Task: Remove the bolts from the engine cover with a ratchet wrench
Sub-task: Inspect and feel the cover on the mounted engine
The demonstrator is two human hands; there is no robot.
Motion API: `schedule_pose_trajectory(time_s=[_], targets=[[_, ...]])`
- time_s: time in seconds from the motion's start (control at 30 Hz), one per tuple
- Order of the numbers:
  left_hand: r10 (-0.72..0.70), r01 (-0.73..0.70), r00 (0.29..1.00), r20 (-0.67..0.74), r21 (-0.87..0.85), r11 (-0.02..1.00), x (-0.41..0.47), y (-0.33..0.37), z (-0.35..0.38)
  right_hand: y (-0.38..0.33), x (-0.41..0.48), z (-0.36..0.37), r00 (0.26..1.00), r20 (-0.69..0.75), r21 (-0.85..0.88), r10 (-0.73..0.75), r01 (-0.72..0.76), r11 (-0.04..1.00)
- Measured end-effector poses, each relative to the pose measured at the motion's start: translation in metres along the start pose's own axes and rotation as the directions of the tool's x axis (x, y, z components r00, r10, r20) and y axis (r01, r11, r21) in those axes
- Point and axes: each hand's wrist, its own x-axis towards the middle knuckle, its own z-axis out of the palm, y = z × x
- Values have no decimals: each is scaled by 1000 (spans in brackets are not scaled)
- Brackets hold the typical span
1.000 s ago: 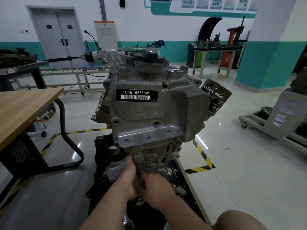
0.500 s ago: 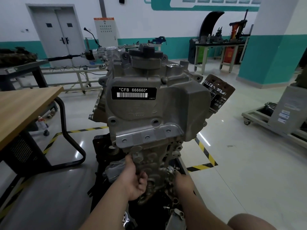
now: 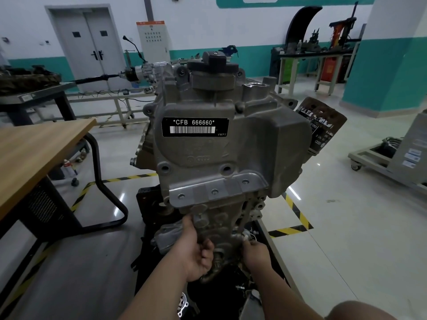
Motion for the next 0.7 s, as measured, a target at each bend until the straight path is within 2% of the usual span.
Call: schedule_pose_trajectory(time_s=[0.1,0.23,0.5,0.6,0.7], targets=[[3,-3,1000,6,1,1000,-1,0,0,0,0,4,1000,-4,-11,6,-6,1000],[1,-1,1000,1,17,1000,-1,0,1,1,0,6,1000,5,67,5,-5,998],[-7,7,1000,-4,26,1000,3,-2,1,2,0,6,989,54,261,141,-150,954],[-2,2,1000,-2,26,1000,4,-2,2,-2,0,8,983,66,258,173,-185,948],[10,-10,1000,-5,46,999,4,-3,2,1,-3,12,993,-29,192,113,-106,976]])
